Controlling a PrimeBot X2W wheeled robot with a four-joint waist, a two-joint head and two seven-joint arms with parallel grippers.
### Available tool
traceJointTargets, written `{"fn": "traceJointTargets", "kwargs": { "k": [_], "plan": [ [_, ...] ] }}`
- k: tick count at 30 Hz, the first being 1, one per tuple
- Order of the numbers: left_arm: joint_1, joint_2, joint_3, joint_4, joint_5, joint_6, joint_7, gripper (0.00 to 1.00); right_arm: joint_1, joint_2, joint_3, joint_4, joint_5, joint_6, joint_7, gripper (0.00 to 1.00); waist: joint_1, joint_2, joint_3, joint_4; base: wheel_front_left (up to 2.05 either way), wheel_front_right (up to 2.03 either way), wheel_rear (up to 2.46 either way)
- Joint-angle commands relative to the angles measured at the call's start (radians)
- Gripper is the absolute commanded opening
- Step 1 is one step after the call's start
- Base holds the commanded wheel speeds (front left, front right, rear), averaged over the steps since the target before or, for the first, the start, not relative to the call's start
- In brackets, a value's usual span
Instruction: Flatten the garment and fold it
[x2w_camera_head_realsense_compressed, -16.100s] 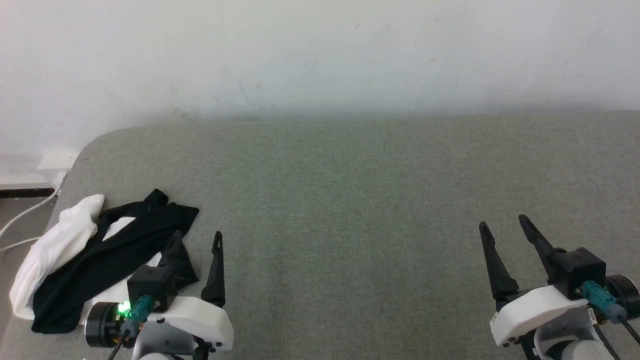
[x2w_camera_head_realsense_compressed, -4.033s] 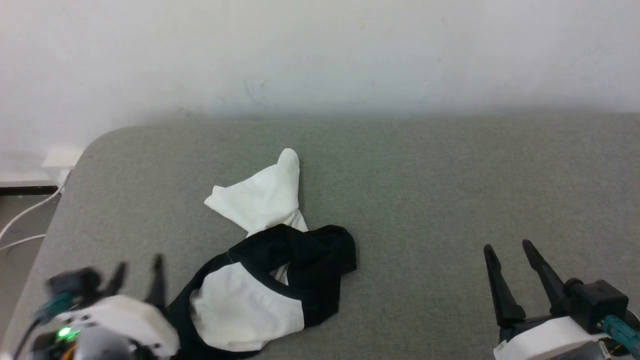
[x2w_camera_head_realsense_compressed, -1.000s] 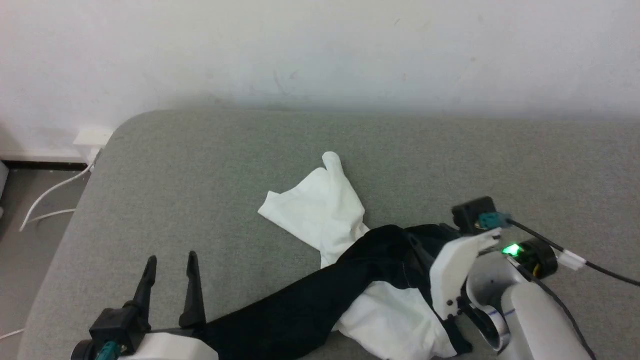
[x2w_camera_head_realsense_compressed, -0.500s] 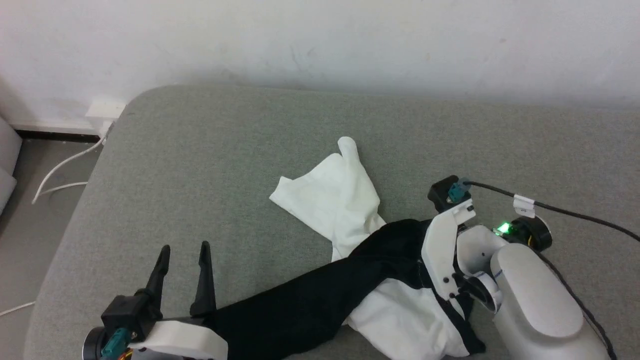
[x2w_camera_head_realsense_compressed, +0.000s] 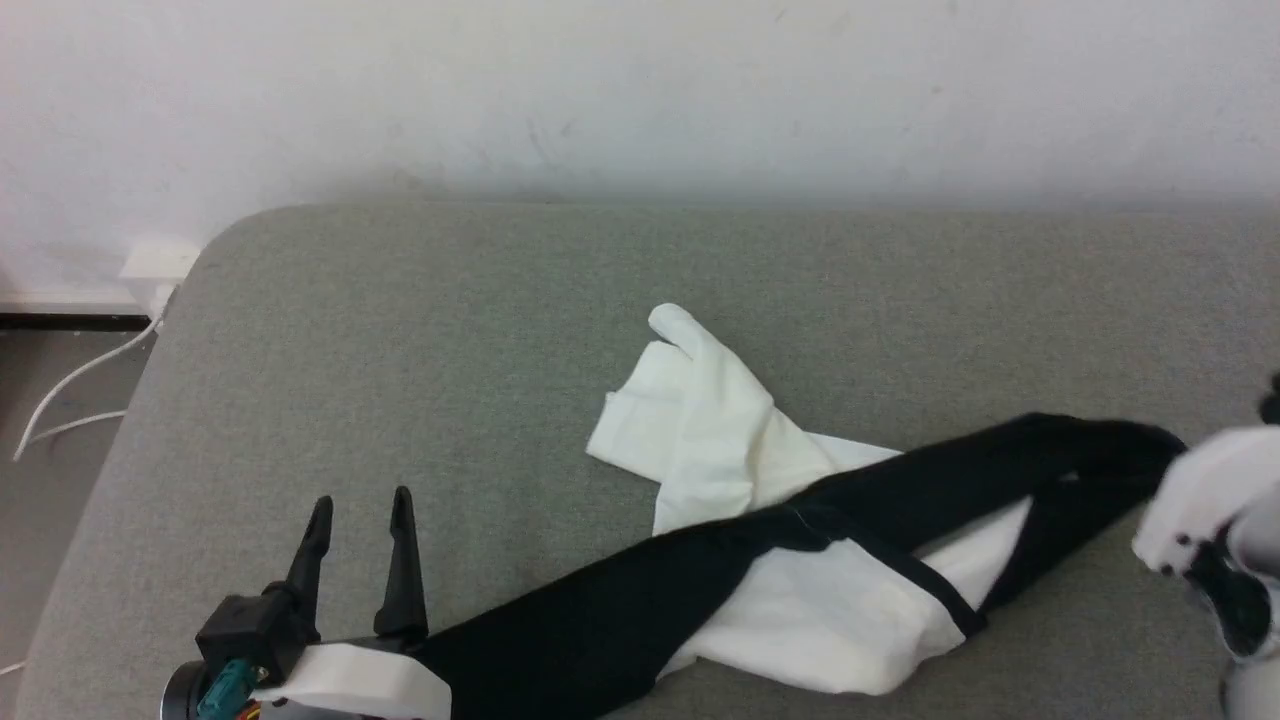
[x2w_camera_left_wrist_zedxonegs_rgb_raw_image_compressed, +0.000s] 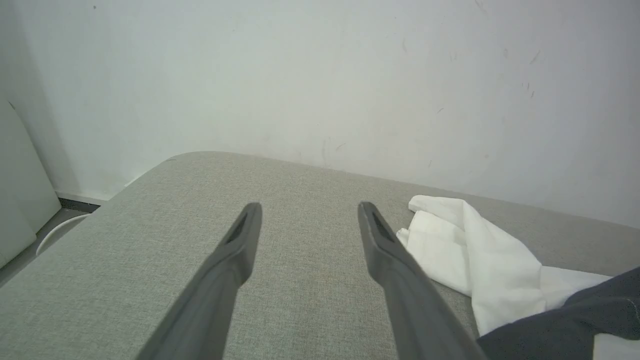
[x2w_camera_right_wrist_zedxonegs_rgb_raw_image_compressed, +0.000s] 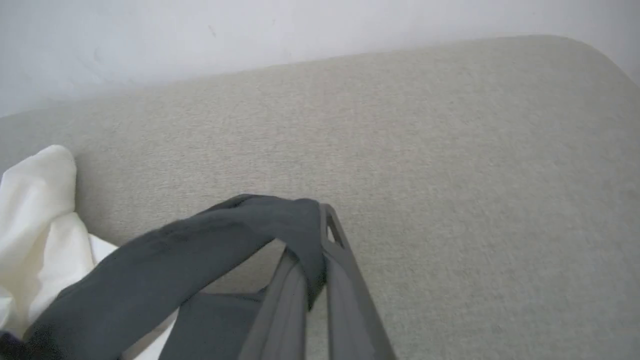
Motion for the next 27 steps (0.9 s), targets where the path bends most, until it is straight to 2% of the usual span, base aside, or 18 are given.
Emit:
{"fn": "traceJointTargets", "kwargs": {
  "k": [1, 6, 7, 8, 9, 10, 14, 17, 19, 21, 22, 27],
  "plan": [
    [0.007, -0.001, 0.004, 0.004, 0.005, -0.004, -0.005, 1.00, 0.053, 0.019, -0.084, -0.025, -0.006, -0.002, -0.017, 0.00, 0.0000, 0.0000, -0.005, -0.018, 0.00, 0.00, 0.00],
    [0.006, 0.003, 0.004, 0.025, 0.000, -0.008, -0.002, 1.00, 0.171, 0.045, -0.404, -0.017, 0.017, -0.002, -0.091, 0.00, 0.0000, 0.0000, -0.009, -0.026, 0.00, 0.00, 0.00],
    [0.004, 0.005, 0.005, 0.031, -0.002, -0.010, -0.002, 1.00, 0.191, 0.045, -0.444, 0.010, 0.010, -0.002, -0.108, 0.05, 0.0000, 0.0000, -0.009, -0.027, 0.00, 0.00, 0.00],
    [0.004, 0.007, 0.007, 0.036, -0.005, -0.011, -0.002, 1.00, 0.204, 0.045, -0.467, 0.042, 0.009, -0.002, -0.128, 0.24, 0.0000, 0.0000, -0.008, -0.029, 0.00, 0.00, 0.00],
    [0.005, 0.006, 0.008, 0.040, -0.006, -0.009, -0.002, 1.00, 0.208, 0.045, -0.477, 0.072, 0.012, -0.002, -0.151, 0.48, 0.0000, 0.0000, -0.008, -0.030, 0.00, 0.00, 0.00],
    [0.006, 0.007, 0.009, 0.043, -0.007, -0.007, -0.002, 1.00, 0.211, 0.045, -0.473, 0.097, 0.014, -0.002, -0.180, 1.00, 0.0000, 0.0000, -0.009, -0.033, 0.00, 0.00, 0.00],
    [0.009, 0.009, 0.010, 0.046, -0.007, -0.003, -0.002, 1.00, 0.219, 0.046, -0.421, 0.128, 0.030, -0.002, -0.341, 1.00, 0.0000, 0.0000, -0.014, -0.040, 0.00, 0.00, 0.00],
    [0.009, 0.011, 0.008, 0.041, -0.003, 0.000, -0.002, 1.00, 0.232, 0.046, -0.359, 0.093, 0.035, -0.002, -0.443, 1.00, 0.0000, 0.0000, -0.020, -0.042, 0.00, 0.00, 0.00],
    [0.010, 0.013, 0.004, 0.039, 0.001, 0.002, -0.002, 1.00, 0.246, 0.046, -0.304, 0.051, 0.025, -0.002, -0.467, 1.00, 0.0000, 0.0000, -0.025, -0.042, 0.00, 0.00, 0.00],
    [0.011, 0.016, 0.002, 0.036, 0.004, 0.004, -0.002, 1.00, 0.265, 0.046, -0.217, 0.006, 0.012, -0.002, -0.436, 1.00, 0.0000, 0.0000, -0.030, -0.042, 0.00, 0.00, 0.00],
    [0.011, 0.016, 0.002, 0.036, 0.004, 0.004, -0.002, 1.00, 0.265, 0.046, -0.217, 0.006, 0.012, -0.002, -0.436, 1.00, 0.0000, 0.0000, -0.030, -0.042, 0.00, 0.00, 0.00],
    [0.018, 0.020, -0.004, 0.031, 0.005, 0.011, 0.011, 1.00, 0.330, 0.046, 0.088, -0.114, 0.007, -0.002, -0.214, 1.00, 0.0000, 0.0000, -0.044, -0.037, 0.00, 0.00, 0.00]
  ]
}}
